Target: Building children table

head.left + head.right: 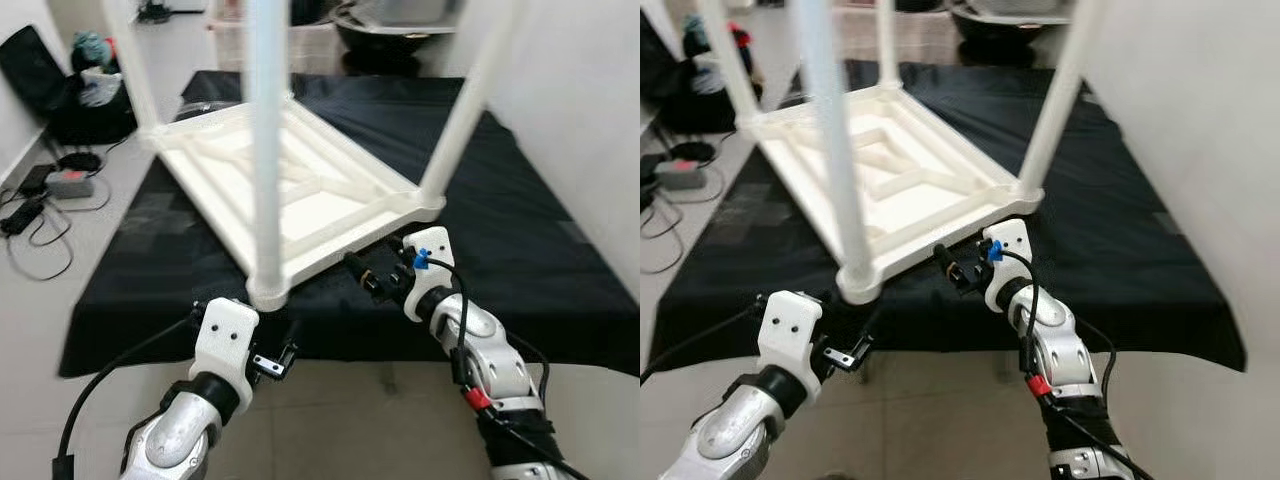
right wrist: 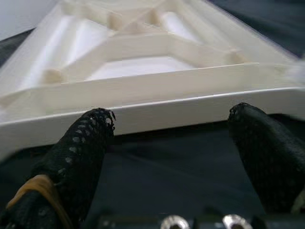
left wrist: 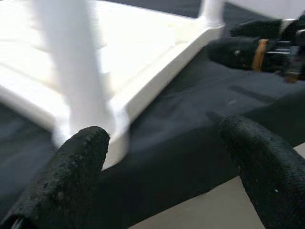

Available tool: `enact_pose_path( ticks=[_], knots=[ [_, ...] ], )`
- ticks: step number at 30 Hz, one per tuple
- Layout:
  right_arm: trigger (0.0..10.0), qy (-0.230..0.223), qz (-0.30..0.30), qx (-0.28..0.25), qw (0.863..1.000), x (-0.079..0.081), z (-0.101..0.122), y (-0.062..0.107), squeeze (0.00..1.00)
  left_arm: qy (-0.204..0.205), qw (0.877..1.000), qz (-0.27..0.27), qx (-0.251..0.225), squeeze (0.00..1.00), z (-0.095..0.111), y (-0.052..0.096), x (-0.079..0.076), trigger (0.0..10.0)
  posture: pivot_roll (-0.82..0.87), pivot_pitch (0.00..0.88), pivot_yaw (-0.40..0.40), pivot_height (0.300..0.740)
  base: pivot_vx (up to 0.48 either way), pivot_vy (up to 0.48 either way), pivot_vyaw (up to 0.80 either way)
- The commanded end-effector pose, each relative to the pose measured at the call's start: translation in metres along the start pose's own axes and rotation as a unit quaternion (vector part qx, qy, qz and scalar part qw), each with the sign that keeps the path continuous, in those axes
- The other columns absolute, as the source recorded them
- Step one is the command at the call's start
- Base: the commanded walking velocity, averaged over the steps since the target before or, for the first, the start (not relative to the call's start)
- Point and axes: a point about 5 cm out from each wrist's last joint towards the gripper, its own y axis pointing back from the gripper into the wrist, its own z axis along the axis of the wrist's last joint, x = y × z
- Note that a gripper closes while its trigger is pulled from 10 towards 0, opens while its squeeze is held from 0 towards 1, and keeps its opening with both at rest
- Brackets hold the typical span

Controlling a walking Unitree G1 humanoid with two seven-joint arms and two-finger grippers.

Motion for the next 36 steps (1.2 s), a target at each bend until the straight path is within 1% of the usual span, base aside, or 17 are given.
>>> enact_pose_path(
  ticks=[1, 4, 5, 13, 15, 17, 19, 21, 22, 23, 25, 26, 27, 28, 29, 31, 36],
  knots=[
    [10.0, 0.006, 0.009, -0.004, 1.000, 0.002, 0.000, 0.001, 0.00, 0.006, 1.000, -0.004, 0.013, 0.00, -0.005, -0.001, 0.000, 10.0, -0.01, 0.079, -0.068, 0.740, 0.000, -0.461, 0.75],
    [10.0, -0.002, 0.018, -0.014, 1.000, 0.006, 0.003, 0.001, 0.00, 0.006, 1.000, -0.003, 0.012, 0.00, -0.005, -0.003, 0.001, 10.0, -0.02, 0.079, -0.069, 0.740, 0.000, -0.461, 0.75],
    [10.0, 0.013, 0.011, -0.010, 1.000, 0.007, 0.002, 0.000, 0.00, 0.006, 1.000, -0.003, 0.011, 0.00, -0.006, -0.004, 0.001, 10.0, -0.02, 0.079, -0.068, 0.740, 0.000, -0.461, 0.00],
    [10.0, 0.023, 0.015, -0.002, 1.000, 0.007, 0.001, -0.001, 0.00, 0.012, 1.000, 0.007, 0.007, 0.00, -0.004, -0.006, 0.003, 10.0, -0.02, 0.080, -0.068, 0.740, 0.000, -0.450, 0.00],
    [10.0, 0.022, 0.010, -0.001, 1.000, 0.006, 0.001, -0.001, 0.00, 0.019, 1.000, 0.011, 0.006, 0.00, -0.004, -0.007, 0.005, 10.0, -0.02, 0.081, -0.067, 0.740, 0.000, 0.000, 0.00],
    [10.0, 0.013, 0.004, -0.003, 1.000, 0.003, 0.002, -0.001, 0.00, 0.024, 1.000, 0.012, 0.005, 0.00, -0.003, -0.007, 0.006, 10.0, -0.02, 0.083, -0.065, 0.740, 0.000, 0.000, 0.00],
    [10.0, -0.020, 0.004, -0.023, 1.000, -0.002, 0.009, -0.002, 0.00, 0.028, 1.000, -0.001, 0.001, 0.00, -0.002, -0.006, 0.006, 10.0, -0.02, 0.087, -0.060, 0.740, 0.000, 0.000, 0.00],
    [10.0, -0.049, 0.043, -0.062, 0.996, 0.000, 0.027, -0.007, 0.00, 0.027, 1.000, -0.012, -0.004, 0.00, 0.000, -0.003, 0.007, 10.0, -0.02, 0.093, -0.053, 0.740, 0.000, 0.000, 0.00],
    [10.0, -0.059, 0.060, -0.078, 0.993, 0.002, 0.036, -0.011, 0.00, 0.019, 1.000, -0.013, -0.005, 0.00, 0.001, -0.002, 0.009, 10.0, -0.03, 0.100, -0.046, 0.740, 0.000, 0.000, 0.00],
    [10.0, -0.064, 0.070, -0.087, 0.992, 0.003, 0.042, -0.014, 0.00, 0.013, 1.000, -0.013, -0.006, 0.00, 0.001, -0.001, 0.010, 10.0, -0.03, 0.100, -0.046, 0.740, 0.000, 0.000, 0.00],
    [10.0, -0.067, 0.073, -0.091, 0.991, 0.003, 0.045, -0.015, 0.00, 0.009, 1.000, -0.013, -0.005, 0.00, 0.002, -0.001, 0.011, 10.0, -0.03, 0.100, -0.046, 0.740, 0.000, 0.000, 0.00],
    [10.0, -0.070, 0.078, -0.099, 0.990, 0.005, 0.053, -0.022, 0.00, 0.004, 1.000, -0.008, -0.006, 0.00, 0.002, 0.000, 0.014, 10.0, -0.02, 0.107, -0.044, 0.740, 0.000, 0.000, 0.00],
    [10.0, -0.070, 0.078, -0.099, 0.990, 0.005, 0.053, -0.022, 0.00, 0.004, 1.000, -0.008, -0.006, 0.00, 0.002, 0.000, 0.014, 10.0, -0.02, 0.107, -0.044, 0.740, 0.000, 0.000, 0.00],
    [10.0, -0.067, 0.067, -0.104, 0.990, 0.007, 0.067, -0.039, 0.00, 0.003, 1.000, 0.006, -0.007, 0.00, 0.001, 0.002, 0.018, 10.0, -0.01, 0.115, -0.046, 0.740, 0.000, 0.000, 0.00],
    [10.0, -0.064, 0.061, -0.101, 0.991, 0.010, 0.072, -0.049, 0.00, -0.002, 1.000, 0.015, -0.006, 0.00, 0.001, 0.002, 0.019, 10.0, -0.01, 0.116, -0.048, 0.740, 0.000, 0.262, 0.00],
    [10.0, -0.061, 0.056, -0.098, 0.992, 0.013, 0.075, -0.055, 0.00, -0.006, 1.000, 0.023, -0.003, 0.00, 0.000, 0.003, 0.018, 10.0, 0.00, 0.119, -0.051, 0.740, 0.000, 0.262, 0.00],
    [10.0, -0.072, 0.060, -0.093, 0.991, 0.017, 0.073, -0.058, 0.00, -0.009, 0.999, 0.037, 0.001, 0.00, -0.001, 0.005, 0.019, 10.0, 0.01, 0.124, -0.060, 0.740, 0.000, 0.436, 0.00]
  ],
)
